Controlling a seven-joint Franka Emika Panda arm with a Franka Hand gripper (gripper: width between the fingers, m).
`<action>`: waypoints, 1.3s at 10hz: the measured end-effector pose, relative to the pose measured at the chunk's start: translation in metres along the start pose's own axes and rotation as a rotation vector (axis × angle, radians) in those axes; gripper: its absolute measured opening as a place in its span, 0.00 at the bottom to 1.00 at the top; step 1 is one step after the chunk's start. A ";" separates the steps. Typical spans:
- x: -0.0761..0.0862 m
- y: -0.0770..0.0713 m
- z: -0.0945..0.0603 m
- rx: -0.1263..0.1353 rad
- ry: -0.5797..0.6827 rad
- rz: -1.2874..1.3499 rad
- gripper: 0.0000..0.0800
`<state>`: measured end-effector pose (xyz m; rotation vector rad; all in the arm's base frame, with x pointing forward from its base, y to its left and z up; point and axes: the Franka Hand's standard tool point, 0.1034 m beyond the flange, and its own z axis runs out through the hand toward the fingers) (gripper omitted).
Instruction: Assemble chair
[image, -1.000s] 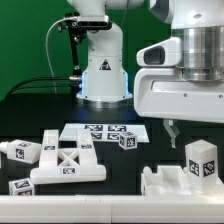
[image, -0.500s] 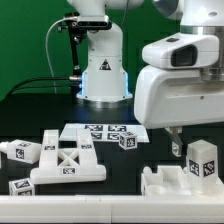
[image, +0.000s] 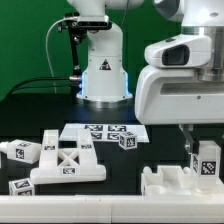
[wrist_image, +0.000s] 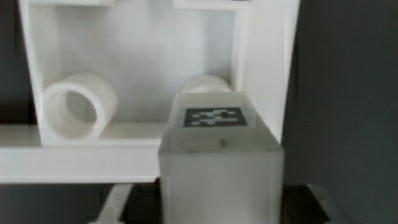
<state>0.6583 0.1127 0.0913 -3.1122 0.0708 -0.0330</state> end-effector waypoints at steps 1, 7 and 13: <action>0.000 0.000 0.000 0.001 0.002 0.063 0.35; -0.001 0.005 0.002 0.061 0.003 0.959 0.35; -0.004 0.010 0.001 0.034 -0.013 0.312 0.77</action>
Offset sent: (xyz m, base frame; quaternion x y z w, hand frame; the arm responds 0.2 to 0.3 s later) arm -0.0112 -0.0095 -0.0119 0.0914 -0.0040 0.5281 0.8443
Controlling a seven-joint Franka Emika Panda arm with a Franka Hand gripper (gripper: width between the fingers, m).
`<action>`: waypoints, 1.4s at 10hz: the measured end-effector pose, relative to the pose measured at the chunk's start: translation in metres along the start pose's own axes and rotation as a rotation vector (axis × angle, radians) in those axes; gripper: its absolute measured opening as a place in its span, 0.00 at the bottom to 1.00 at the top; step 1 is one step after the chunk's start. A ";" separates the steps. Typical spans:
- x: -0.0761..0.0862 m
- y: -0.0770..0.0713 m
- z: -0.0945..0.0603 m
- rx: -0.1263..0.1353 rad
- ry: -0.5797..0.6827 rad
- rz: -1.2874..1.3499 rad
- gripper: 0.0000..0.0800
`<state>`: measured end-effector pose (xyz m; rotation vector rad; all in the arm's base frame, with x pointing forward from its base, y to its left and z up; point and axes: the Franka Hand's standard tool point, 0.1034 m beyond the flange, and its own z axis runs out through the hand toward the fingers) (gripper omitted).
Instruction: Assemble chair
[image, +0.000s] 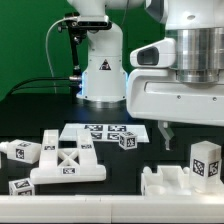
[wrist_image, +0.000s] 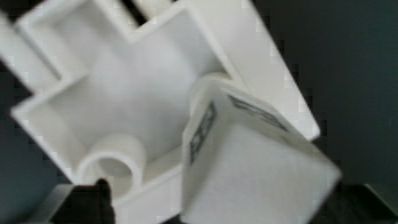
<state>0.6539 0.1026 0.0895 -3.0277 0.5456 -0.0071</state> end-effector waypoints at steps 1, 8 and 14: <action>0.001 0.000 0.000 0.002 0.005 -0.026 0.80; 0.001 -0.004 -0.001 -0.027 0.015 -0.561 0.66; 0.000 -0.007 0.000 -0.020 0.021 -0.166 0.35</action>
Offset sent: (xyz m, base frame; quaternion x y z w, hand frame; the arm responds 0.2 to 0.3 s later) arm 0.0000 0.0000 0.0000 0.0000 0.0000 -0.1938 0.9810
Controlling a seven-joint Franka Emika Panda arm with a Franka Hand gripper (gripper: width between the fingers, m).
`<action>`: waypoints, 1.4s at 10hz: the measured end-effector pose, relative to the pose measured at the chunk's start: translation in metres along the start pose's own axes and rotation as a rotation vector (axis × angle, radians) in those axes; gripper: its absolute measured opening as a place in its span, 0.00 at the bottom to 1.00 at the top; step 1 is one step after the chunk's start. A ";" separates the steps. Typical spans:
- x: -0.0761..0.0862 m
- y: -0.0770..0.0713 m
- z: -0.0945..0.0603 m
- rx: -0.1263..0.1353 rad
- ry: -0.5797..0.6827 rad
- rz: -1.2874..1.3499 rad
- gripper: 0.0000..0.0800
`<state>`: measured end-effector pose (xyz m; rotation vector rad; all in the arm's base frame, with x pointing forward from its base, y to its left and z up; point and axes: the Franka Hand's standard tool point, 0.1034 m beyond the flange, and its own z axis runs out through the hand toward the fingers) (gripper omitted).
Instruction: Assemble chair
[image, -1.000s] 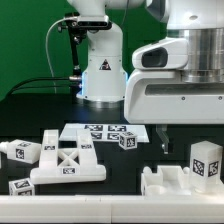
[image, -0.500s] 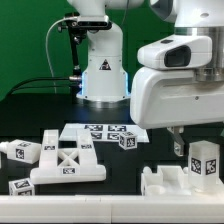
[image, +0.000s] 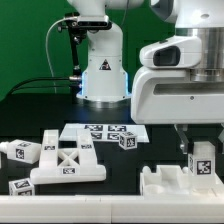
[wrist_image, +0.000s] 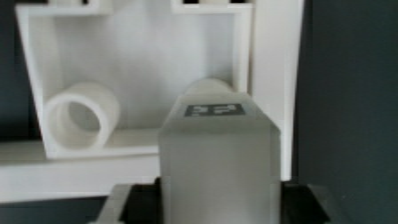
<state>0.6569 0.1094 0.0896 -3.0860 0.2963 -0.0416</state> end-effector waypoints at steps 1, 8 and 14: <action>0.001 0.001 0.000 0.009 -0.003 0.136 0.35; -0.001 0.003 0.002 0.045 -0.010 1.054 0.35; -0.005 -0.008 0.004 0.047 -0.004 0.361 0.80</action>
Offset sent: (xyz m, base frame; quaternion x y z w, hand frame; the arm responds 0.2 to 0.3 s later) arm -0.0011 0.0013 0.0007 0.0167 0.0302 0.4449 0.8949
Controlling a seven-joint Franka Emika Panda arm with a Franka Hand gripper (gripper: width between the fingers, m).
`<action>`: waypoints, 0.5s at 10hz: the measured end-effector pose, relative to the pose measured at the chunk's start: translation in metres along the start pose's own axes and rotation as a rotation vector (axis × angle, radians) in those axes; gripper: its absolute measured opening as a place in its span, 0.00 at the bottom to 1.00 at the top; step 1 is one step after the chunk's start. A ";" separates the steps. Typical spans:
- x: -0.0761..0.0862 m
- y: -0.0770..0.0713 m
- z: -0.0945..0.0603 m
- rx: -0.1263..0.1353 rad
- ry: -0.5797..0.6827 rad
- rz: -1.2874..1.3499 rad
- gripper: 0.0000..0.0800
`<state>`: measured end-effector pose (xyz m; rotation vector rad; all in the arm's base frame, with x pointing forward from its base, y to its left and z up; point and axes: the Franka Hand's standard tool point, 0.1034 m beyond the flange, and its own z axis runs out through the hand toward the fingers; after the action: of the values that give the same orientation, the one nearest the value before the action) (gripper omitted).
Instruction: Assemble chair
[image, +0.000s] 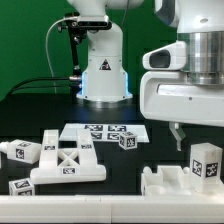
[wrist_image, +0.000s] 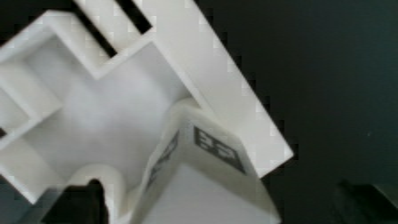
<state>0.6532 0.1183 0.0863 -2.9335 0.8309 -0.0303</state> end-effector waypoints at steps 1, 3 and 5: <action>0.000 0.001 0.000 0.000 0.000 -0.064 0.80; 0.001 0.001 0.000 -0.001 0.001 -0.189 0.81; 0.005 0.005 0.004 -0.029 0.057 -0.565 0.81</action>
Offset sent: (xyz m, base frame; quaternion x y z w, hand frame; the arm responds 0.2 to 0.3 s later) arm -0.0116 -0.0063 -0.0006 -0.0324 0.0520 -0.4849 0.8724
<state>0.6550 0.1124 0.0815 -3.0983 -0.0153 -0.1413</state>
